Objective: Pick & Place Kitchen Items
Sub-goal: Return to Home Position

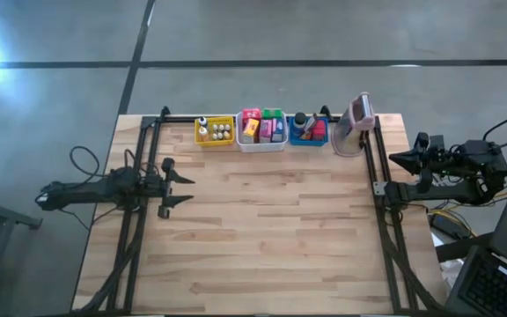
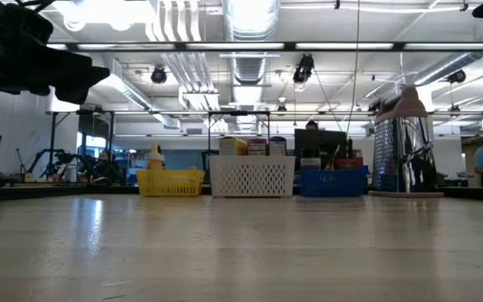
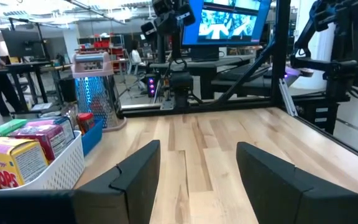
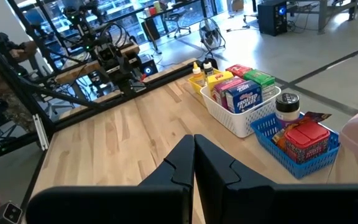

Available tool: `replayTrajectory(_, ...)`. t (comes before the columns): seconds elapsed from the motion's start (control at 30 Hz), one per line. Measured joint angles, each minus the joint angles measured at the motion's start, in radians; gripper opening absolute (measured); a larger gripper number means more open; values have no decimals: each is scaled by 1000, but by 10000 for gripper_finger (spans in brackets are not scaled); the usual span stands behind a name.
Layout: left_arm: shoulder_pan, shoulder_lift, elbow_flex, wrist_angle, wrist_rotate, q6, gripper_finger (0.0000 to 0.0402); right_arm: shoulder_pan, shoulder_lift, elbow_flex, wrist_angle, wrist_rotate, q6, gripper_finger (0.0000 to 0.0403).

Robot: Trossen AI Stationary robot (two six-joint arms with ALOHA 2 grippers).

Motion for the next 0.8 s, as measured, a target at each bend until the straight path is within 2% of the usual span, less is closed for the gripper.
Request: replayTrajectory(0.8, 0, 0, 0, -2, 0, 1, 218, 0, 0, 3, 12, 1, 1, 8)
